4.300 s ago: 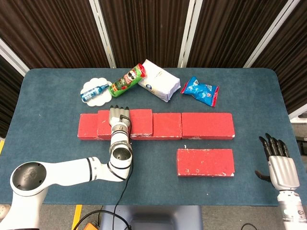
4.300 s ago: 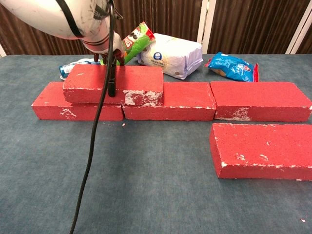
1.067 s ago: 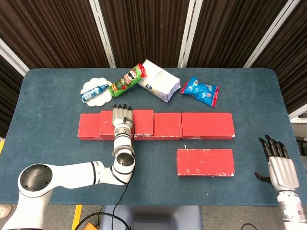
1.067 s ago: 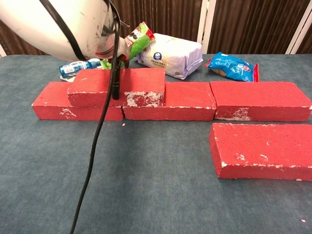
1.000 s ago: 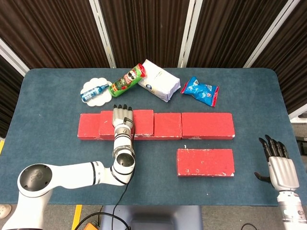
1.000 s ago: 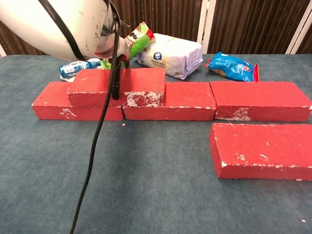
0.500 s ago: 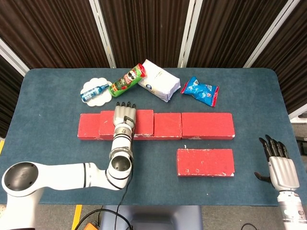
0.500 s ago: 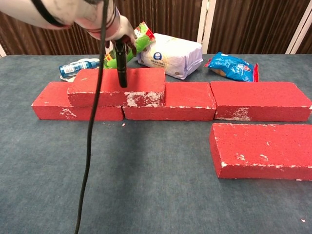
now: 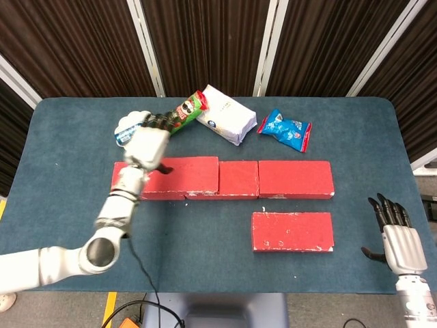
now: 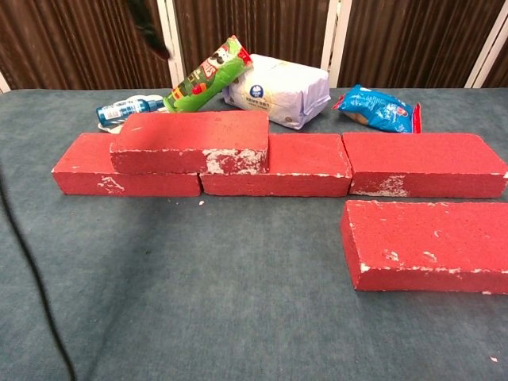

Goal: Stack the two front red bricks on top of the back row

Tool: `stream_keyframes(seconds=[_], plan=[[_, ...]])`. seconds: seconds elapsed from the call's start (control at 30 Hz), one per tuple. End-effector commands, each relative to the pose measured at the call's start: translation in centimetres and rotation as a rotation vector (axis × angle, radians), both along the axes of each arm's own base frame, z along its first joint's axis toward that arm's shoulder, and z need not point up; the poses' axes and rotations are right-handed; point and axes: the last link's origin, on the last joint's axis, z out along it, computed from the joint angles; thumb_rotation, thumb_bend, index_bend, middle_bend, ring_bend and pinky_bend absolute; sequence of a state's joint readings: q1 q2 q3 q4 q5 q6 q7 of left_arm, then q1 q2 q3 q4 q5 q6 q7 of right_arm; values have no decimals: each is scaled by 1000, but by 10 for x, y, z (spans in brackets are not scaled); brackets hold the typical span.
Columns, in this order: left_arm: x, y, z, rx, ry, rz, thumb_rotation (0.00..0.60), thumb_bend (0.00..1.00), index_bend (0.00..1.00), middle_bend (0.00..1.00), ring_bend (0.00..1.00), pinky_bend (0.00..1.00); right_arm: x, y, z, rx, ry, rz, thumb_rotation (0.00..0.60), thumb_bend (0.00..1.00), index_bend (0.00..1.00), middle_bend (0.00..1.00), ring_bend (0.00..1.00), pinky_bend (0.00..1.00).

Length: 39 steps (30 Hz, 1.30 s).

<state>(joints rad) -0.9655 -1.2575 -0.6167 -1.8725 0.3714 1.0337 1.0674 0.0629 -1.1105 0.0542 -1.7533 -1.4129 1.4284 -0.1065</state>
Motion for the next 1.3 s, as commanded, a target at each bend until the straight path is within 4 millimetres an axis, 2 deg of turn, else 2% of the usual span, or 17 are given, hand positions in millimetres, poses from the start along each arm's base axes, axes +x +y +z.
stream_keyframes(seconds=[0.03,0.13,0.27,0.4,0.6,0.83,1.03,1.3], plan=[[-101,-63,59,68,-51,-30,600,40,0,0,0,37,0,0,0,-1,-3,3,600,0,142,26,0,0],[-148,-89,76,133,-42,2,600,166,0,0,0,36,0,1,0,0,-3,6,600,0,141,26,0,0],[-204,-131,83,171,-3,22,600,181,0,0,0,35,0,-1,0,-1,-1,8,600,0,141,26,0,0],[-240,-162,76,176,54,54,600,179,0,0,0,29,0,-2,-3,13,9,10,600,0,140,26,0,0],[-263,-184,64,237,62,86,600,190,0,0,0,24,6,-6,-15,105,18,22,600,0,137,26,0,0],[-281,-195,58,323,62,100,600,191,0,0,0,18,39,-21,-22,242,43,85,600,0,129,26,0,0],[-296,-206,49,311,-9,149,600,191,0,0,0,18,69,-29,-37,379,105,111,600,0,116,26,0,0],[-297,-207,51,305,-37,169,600,191,0,0,0,18,93,-44,-55,514,161,82,600,0,88,22,0,0]])
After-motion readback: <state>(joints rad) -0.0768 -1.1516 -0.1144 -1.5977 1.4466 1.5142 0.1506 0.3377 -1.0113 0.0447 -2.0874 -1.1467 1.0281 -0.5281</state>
